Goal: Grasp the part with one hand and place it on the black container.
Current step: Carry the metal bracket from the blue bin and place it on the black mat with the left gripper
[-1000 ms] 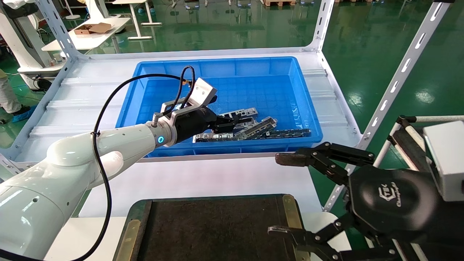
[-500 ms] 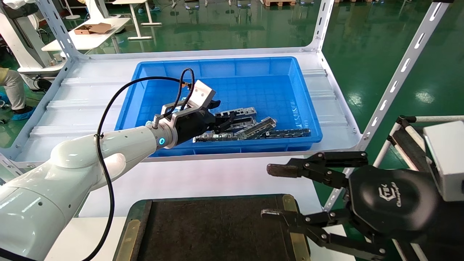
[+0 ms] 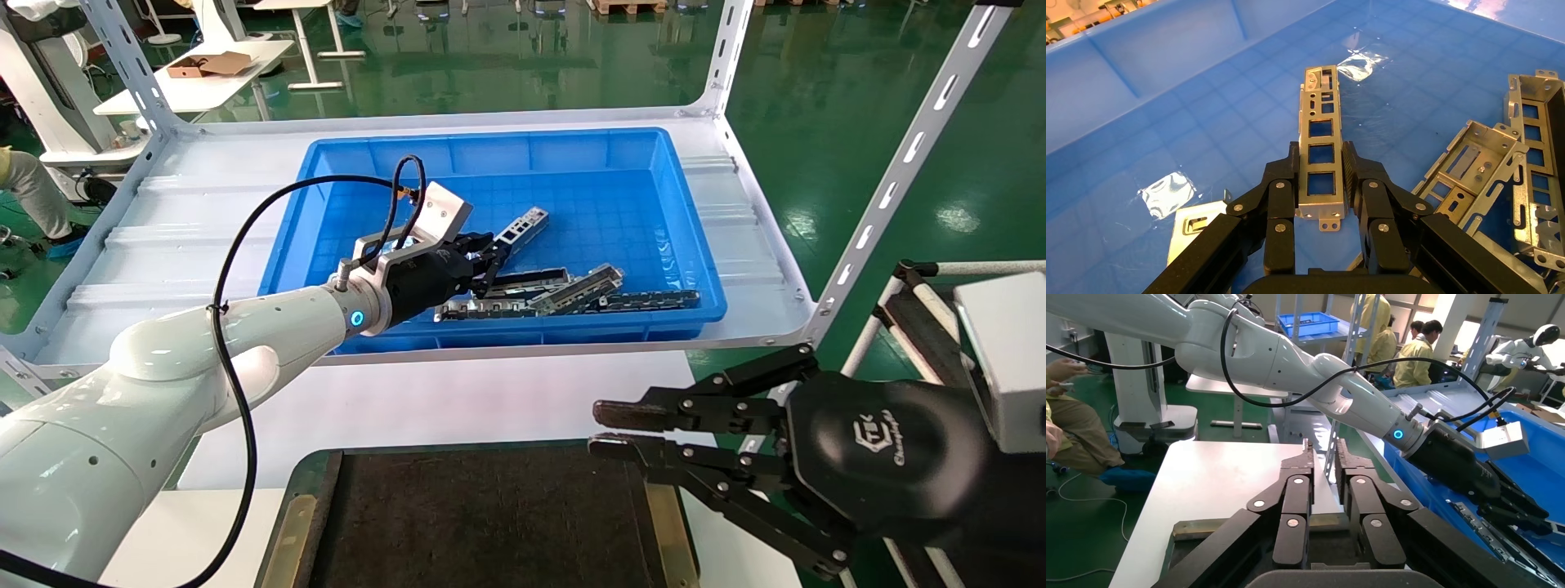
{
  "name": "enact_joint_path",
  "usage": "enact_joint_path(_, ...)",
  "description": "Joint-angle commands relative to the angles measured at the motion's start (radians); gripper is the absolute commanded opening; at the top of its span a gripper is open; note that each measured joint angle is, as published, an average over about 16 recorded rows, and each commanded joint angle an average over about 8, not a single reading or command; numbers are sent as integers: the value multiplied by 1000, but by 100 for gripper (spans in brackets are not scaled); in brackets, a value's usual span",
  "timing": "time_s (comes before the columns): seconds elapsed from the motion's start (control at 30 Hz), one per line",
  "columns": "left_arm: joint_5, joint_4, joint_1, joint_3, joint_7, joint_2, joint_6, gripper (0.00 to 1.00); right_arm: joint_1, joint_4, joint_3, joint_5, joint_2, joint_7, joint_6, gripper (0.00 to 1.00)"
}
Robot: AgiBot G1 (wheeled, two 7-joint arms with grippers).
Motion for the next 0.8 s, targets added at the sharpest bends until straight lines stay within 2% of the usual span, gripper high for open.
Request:
enact_joint_path(0.03, -8, 3, 0, 7, 1, 0, -3, 0, 0, 0, 0, 0, 0, 0, 0, 0)
enact_joint_path(0.5, -116, 2, -59, 2, 7, -5, 18, 0, 0, 0, 0, 0, 0, 0, 0, 0)
enact_joint_path(0.8, -183, 20, -86, -24, 55, -29, 171, 0, 0, 0, 0, 0, 0, 0, 0, 0)
